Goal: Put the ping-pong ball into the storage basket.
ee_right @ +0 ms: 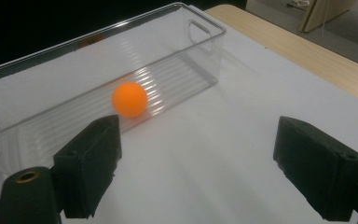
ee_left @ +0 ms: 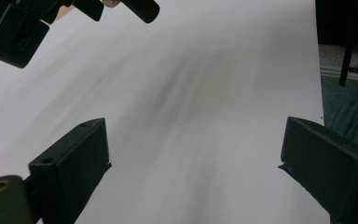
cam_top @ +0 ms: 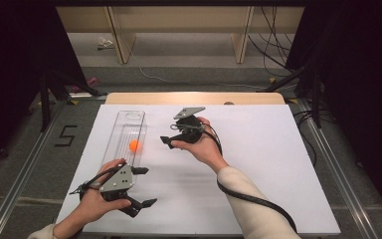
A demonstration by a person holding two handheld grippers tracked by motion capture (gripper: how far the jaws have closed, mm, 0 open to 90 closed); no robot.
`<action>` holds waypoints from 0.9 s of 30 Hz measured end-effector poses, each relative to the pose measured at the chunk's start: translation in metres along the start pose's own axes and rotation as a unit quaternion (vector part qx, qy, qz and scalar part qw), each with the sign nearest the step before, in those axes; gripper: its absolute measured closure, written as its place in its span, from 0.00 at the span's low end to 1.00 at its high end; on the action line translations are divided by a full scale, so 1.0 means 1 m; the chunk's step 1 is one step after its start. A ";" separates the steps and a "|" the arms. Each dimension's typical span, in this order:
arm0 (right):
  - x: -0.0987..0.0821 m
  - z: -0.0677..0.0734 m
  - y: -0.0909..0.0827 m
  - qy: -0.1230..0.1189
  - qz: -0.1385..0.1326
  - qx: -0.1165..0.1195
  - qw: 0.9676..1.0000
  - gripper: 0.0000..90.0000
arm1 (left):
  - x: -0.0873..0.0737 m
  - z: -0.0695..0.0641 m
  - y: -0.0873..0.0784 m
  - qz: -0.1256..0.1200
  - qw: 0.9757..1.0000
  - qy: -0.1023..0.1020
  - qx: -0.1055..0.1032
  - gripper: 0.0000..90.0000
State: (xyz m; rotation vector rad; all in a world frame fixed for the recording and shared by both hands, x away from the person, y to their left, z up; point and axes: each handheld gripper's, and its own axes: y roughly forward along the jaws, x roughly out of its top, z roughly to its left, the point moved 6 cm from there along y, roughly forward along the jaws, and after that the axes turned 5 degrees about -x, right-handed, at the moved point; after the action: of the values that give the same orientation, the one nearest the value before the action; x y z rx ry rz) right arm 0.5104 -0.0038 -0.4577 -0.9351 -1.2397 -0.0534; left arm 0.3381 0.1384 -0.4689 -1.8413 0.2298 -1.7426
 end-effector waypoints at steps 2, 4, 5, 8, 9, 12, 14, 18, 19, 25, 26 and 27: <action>-0.001 -0.001 -0.002 0.001 -0.001 -0.002 1.000 0.18 | 0.000 0.000 0.000 0.000 1.000 0.000 0.000 0.08; -0.002 -0.003 -0.004 0.001 -0.002 -0.002 1.000 0.18 | 0.000 0.000 0.000 0.000 1.000 0.000 -0.001 0.08; -0.002 -0.003 -0.005 0.002 -0.002 -0.004 1.000 0.18 | 0.000 0.000 0.000 0.000 1.000 0.000 -0.001 0.08; -0.005 -0.005 -0.007 0.003 -0.001 -0.006 1.000 0.18 | 0.000 0.000 0.000 0.000 1.000 0.000 -0.001 0.08; -0.005 -0.005 -0.008 0.003 0.000 -0.006 1.000 0.18 | 0.000 0.000 0.000 0.000 1.000 0.000 -0.001 0.08; -0.008 -0.008 -0.011 0.005 0.001 -0.008 1.000 0.18 | 0.000 0.000 0.000 0.000 1.000 -0.001 0.000 0.08; -0.010 -0.009 -0.012 0.008 0.001 -0.008 1.000 0.18 | 0.000 0.000 0.000 0.001 1.000 -0.001 -0.001 0.08; -0.011 -0.012 -0.016 0.007 0.000 -0.011 1.000 0.18 | 0.000 0.000 0.000 0.000 1.000 -0.001 -0.001 0.08; -0.012 -0.013 -0.017 0.009 -0.001 -0.013 1.000 0.18 | 0.000 0.000 0.000 0.000 1.000 -0.001 -0.001 0.08; -0.014 -0.016 -0.022 0.012 -0.001 -0.016 1.000 0.18 | 0.000 0.000 -0.001 0.000 1.000 -0.001 -0.001 0.08; -0.014 -0.017 -0.023 0.012 -0.002 -0.017 1.000 0.18 | 0.000 0.000 -0.001 0.001 1.000 -0.001 0.000 0.08; -0.015 -0.017 -0.024 0.012 -0.002 -0.017 1.000 0.18 | 0.000 0.000 0.000 -0.001 1.000 -0.001 0.000 0.08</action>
State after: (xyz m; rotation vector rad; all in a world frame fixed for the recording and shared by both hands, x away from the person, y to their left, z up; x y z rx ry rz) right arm 0.5060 -0.0363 -0.4560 -0.9598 -1.2218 -0.0885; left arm 0.3383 0.1389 -0.4688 -1.8441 0.2271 -1.7413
